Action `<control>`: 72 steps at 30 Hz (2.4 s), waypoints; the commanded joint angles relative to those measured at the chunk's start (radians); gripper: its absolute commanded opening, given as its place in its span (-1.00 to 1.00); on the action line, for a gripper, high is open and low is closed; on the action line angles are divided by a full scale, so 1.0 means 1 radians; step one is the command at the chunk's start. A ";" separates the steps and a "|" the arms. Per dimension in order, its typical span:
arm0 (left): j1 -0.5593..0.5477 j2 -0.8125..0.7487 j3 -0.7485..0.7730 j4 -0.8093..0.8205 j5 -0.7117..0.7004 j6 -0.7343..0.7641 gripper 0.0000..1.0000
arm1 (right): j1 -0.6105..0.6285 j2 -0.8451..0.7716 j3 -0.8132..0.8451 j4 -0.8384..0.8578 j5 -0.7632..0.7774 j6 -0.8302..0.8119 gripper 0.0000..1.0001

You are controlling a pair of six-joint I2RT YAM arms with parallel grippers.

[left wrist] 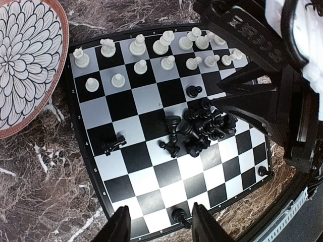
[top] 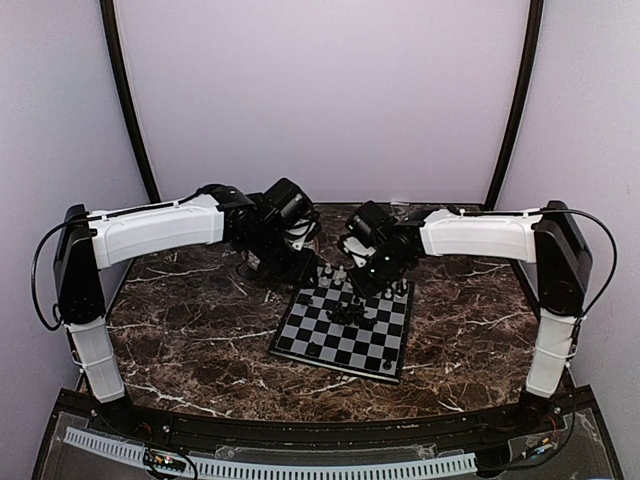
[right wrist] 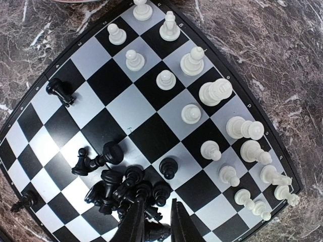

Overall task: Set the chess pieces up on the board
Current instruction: Pick up the pawn from the chessboard, then place the pawn at a7.

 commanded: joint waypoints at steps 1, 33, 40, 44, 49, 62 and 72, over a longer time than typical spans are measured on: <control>-0.002 -0.040 -0.041 -0.018 0.004 -0.034 -0.12 | -0.003 0.044 0.056 -0.009 0.048 0.020 -0.60; -0.003 -0.088 -0.132 0.043 0.042 -0.079 -0.13 | -0.027 0.136 0.125 -0.031 0.034 0.003 -0.97; -0.003 -0.088 -0.135 0.052 0.044 -0.078 -0.12 | -0.026 -0.009 0.141 -0.105 0.068 0.006 -1.00; -0.003 -0.079 -0.135 0.064 0.050 -0.076 -0.12 | -0.024 -0.108 0.077 -0.143 0.019 0.029 -1.00; -0.003 -0.063 -0.127 0.068 0.051 -0.063 -0.12 | 0.021 -0.251 -0.121 -0.152 -0.015 0.057 -1.00; -0.001 -0.001 -0.068 0.053 0.058 -0.013 -0.13 | 0.156 -0.358 -0.400 -0.159 0.037 0.041 -1.00; -0.001 0.016 -0.043 0.040 0.063 0.009 -0.13 | 0.163 -0.295 -0.396 -0.085 0.017 0.036 -1.00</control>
